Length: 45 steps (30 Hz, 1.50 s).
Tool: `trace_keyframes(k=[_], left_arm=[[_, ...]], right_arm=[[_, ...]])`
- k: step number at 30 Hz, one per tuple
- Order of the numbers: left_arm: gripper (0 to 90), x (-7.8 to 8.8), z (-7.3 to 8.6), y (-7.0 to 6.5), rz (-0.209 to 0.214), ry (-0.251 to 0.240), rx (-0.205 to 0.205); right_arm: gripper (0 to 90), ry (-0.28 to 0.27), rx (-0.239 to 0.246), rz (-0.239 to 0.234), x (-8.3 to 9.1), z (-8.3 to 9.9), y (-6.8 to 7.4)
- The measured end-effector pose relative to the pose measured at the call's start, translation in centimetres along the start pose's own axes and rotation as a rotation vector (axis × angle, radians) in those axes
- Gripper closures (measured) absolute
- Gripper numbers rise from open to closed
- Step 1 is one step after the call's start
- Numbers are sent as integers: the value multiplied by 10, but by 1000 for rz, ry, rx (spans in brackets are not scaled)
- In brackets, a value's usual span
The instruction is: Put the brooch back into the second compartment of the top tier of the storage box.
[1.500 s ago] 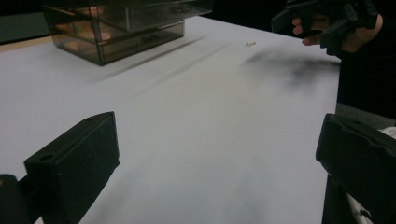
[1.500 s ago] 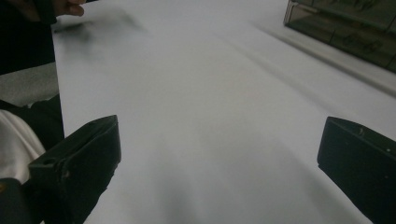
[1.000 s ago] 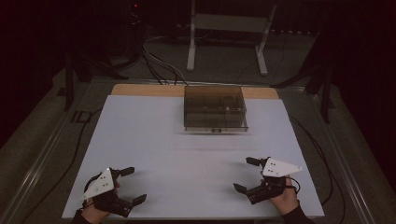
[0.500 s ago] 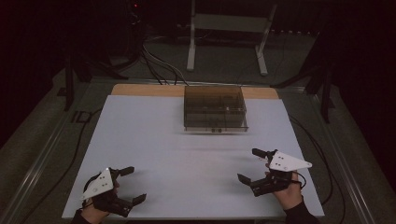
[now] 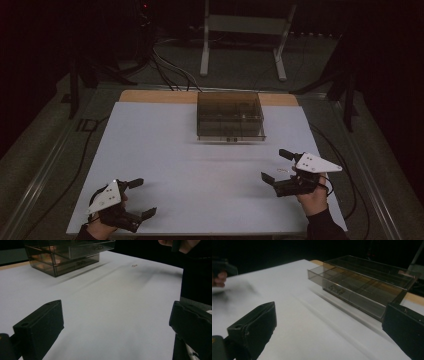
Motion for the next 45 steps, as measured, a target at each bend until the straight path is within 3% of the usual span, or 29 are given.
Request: trace_keyframes(k=[10,13,14,16,20,22,27,28,30,36,45], left_arm=[[5,0,0,-1,4,3,0],[6,0,0,0,2,0,2],[6,0,0,-1,5,1,2],[5,0,0,0,5,-1,0],[6,-1,0,-1,6,1,2],[6,0,0,-1,7,0,-1],[5,0,-1,-1,6,-2,0],[6,0,-1,0,5,-4,2],[5,0,-1,-1,7,-2,2],[5,0,-1,0,5,-4,2],[5,0,-1,0,7,-5,1]], right_arm=[[0,11,-99,77,-5,8,-35],[0,13,-98,105,-6,12,-42],[0,39,-70,152,-8,18,-50],[0,66,-74,168,-9,24,-56],[0,120,-108,183,-12,34,-65],[0,151,-158,202,-15,43,-74],[1,200,-193,197,-19,54,-79],[56,222,-208,197,-20,61,-80],[58,236,-220,189,-21,66,-81],[140,287,-225,190,-22,81,-84],[356,364,-213,182,-24,101,-86]])
Point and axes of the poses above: each handheld gripper's, and its own axes: x roughly backward along the jaws, z roughly out of its underside, y roughly to its left, the point moved 10 cm from there along -x, roughly forward along the jaws, and after that the axes turned 10 degrees about z, right-handed, at the moved point
